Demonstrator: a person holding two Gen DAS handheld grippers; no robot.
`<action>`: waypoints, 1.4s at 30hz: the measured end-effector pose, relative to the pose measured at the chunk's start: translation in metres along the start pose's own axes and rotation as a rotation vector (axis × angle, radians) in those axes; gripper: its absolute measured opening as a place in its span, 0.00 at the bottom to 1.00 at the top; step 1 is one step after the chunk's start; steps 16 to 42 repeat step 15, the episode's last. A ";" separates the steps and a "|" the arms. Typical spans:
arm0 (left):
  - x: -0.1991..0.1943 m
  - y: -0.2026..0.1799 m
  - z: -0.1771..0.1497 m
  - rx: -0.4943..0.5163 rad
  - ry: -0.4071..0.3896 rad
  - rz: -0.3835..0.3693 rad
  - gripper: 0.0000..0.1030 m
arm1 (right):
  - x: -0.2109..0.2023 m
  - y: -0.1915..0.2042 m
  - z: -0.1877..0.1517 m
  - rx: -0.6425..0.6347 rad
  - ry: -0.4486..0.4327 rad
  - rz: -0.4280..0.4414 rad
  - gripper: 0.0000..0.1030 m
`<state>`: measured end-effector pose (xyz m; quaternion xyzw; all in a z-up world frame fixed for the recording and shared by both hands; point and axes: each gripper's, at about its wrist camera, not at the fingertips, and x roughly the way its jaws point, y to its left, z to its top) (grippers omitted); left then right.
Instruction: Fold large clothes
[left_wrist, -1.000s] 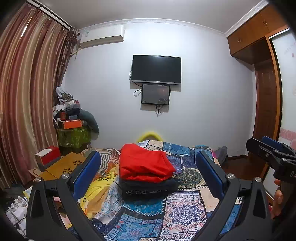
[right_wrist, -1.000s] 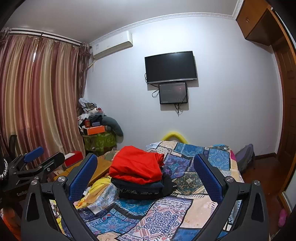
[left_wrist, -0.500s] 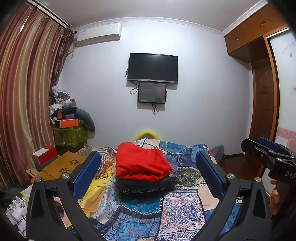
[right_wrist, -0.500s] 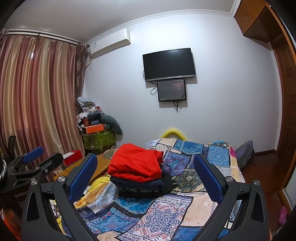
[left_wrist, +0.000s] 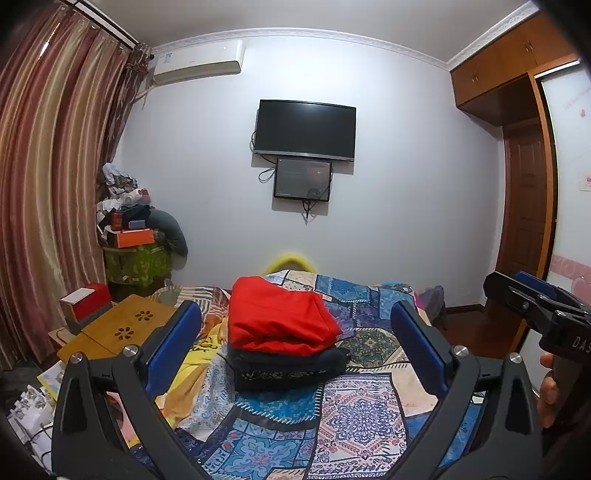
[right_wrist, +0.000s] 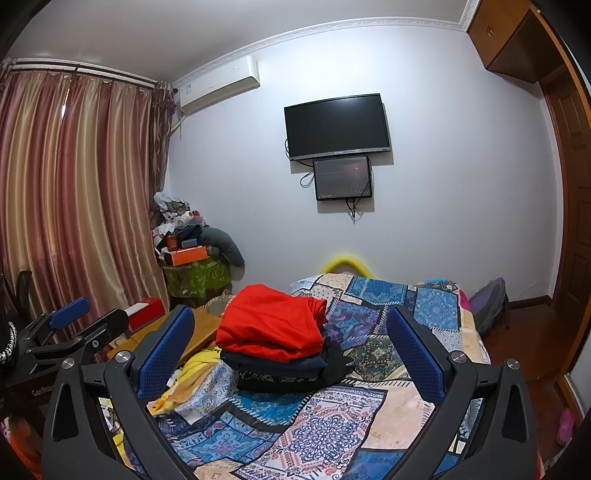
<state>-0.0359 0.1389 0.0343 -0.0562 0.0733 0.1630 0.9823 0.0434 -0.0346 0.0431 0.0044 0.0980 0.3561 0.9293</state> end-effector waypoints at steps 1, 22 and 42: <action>-0.001 0.000 -0.001 -0.001 -0.001 0.001 1.00 | 0.000 0.000 -0.001 -0.001 0.001 0.000 1.00; -0.001 -0.001 -0.006 0.002 0.003 0.000 1.00 | 0.006 0.004 -0.003 -0.005 0.020 -0.002 1.00; -0.001 -0.001 -0.006 0.002 0.003 0.000 1.00 | 0.006 0.004 -0.003 -0.005 0.020 -0.002 1.00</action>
